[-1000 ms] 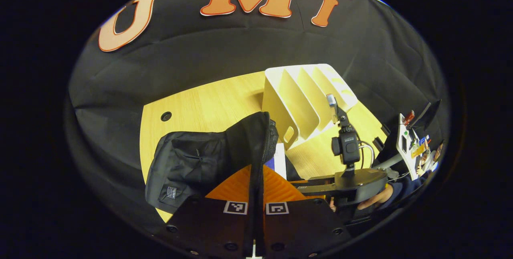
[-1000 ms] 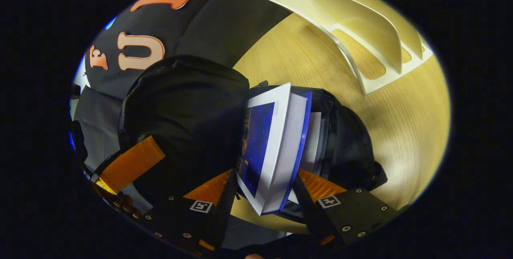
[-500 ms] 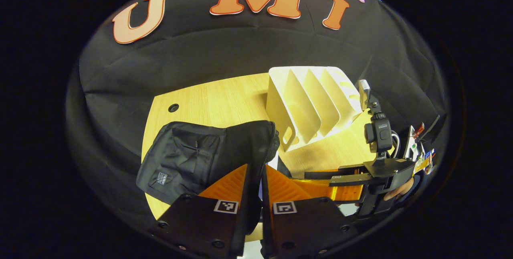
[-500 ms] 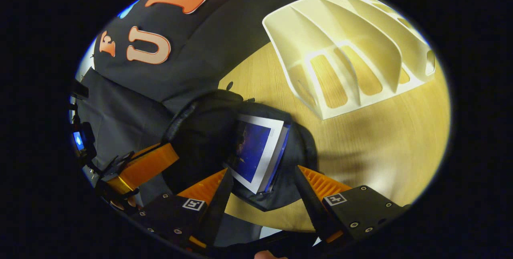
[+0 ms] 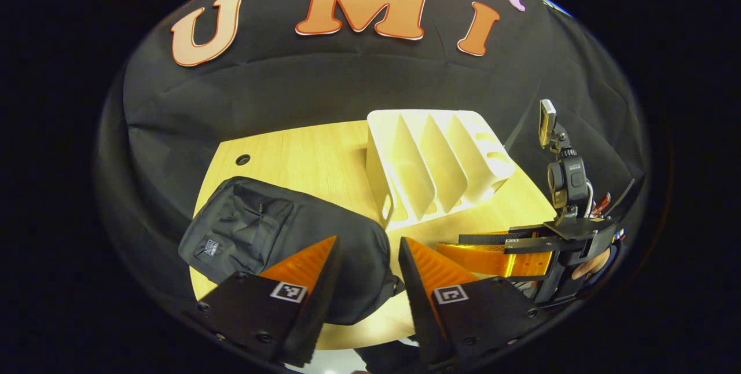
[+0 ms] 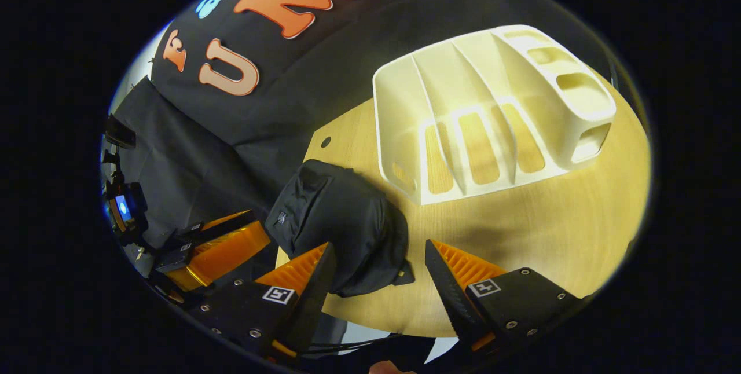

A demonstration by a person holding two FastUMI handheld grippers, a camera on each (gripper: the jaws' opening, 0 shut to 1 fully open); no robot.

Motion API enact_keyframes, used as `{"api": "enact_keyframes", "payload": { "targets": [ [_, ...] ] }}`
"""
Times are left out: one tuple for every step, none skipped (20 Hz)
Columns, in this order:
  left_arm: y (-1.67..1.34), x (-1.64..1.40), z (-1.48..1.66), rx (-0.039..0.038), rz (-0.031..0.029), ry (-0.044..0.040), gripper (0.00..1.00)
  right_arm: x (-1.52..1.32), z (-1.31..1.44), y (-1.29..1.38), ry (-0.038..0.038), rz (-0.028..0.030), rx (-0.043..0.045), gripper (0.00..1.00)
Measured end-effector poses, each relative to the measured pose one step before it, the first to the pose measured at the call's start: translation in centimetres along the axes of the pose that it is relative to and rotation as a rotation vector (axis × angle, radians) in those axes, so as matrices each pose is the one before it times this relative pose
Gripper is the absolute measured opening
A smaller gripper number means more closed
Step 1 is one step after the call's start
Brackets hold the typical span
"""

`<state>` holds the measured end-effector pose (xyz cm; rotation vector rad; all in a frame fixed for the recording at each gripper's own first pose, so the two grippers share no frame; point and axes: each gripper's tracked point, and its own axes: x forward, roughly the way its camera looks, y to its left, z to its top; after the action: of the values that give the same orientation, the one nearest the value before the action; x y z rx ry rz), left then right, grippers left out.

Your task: Open the schoolbag, grab two books from the bookshelf and put them into the schoolbag.

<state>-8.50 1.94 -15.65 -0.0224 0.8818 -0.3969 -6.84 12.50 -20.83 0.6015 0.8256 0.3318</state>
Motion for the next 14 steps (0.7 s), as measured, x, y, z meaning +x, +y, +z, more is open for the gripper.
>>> {"api": "enact_keyframes", "payload": {
  "targets": [
    [-0.739, -0.095, 0.455, -0.00707, 0.00393, -0.02252, 0.75, -0.736, 0.645, -0.518, -0.01611, -0.00772, -0.02572, 0.93],
    [-0.876, -0.237, 0.171, -0.00547, -0.0007, -0.01731, 0.75, -0.728, 0.549, -0.586, -0.01345, -0.0125, -0.02555, 0.94],
    [-0.845, -0.149, 0.377, -0.00573, 0.00143, -0.01923, 0.84, -0.799, 0.716, -0.619, -0.01691, -0.01074, -0.02294, 0.95],
    [-0.807, 0.116, 0.407, -0.00225, 0.00046, -0.02044, 0.84, -0.87, 0.713, -0.587, -0.01874, -0.01193, -0.02531, 0.95],
    [-0.831, -0.227, 0.519, -0.00012, 0.00541, -0.02104, 0.85, -0.817, 0.838, -0.647, -0.02759, -0.01372, -0.0208, 0.96],
    [-0.774, -0.237, 0.538, 0.00132, 0.00271, -0.02341, 0.86, -0.817, 0.994, -0.465, -0.0259, -0.00844, -0.02352, 0.96],
    [-0.933, 0.108, 0.59, -0.00203, -0.00338, -0.01644, 0.89, -0.682, 0.787, -0.499, -0.01939, -0.00984, -0.01575, 0.96],
    [-0.944, 0.092, 0.512, -0.00376, -0.00524, -0.01562, 0.89, -0.742, 0.864, -0.319, -0.01794, -0.00021, -0.00796, 0.96],
    [-0.847, -0.173, 0.33, -0.00305, -0.00271, -0.01917, 0.91, -0.806, 0.935, -0.355, -0.02361, -0.00186, -0.00447, 0.96],
    [-0.685, -0.17, 0.705, 0.00031, 0.00285, -0.02158, 0.91, -0.908, 0.996, -0.487, -0.02338, -0.00441, -0.0119, 0.96],
    [-0.57, -0.116, 0.876, 0.00303, 0.00687, -0.02713, 0.91, -0.588, 0.949, -0.506, -0.0285, -0.01488, -0.02132, 0.96],
    [-0.474, -0.022, 0.848, 0.00049, 0.00587, -0.02373, 0.92, -0.346, 1.109, -0.438, -0.02732, -0.01762, -0.02728, 0.96],
    [-0.525, -0.18, 0.817, 0.00075, 0.00589, -0.02539, 0.95, -0.488, 1.089, -0.634, -0.02792, -0.0204, -0.02716, 0.96],
    [-0.279, -0.051, 0.738, 0.00257, 0.00808, -0.02467, 0.95, -0.686, 0.91, -0.627, -0.02305, -0.02069, -0.02606, 0.96]
  ]
}}
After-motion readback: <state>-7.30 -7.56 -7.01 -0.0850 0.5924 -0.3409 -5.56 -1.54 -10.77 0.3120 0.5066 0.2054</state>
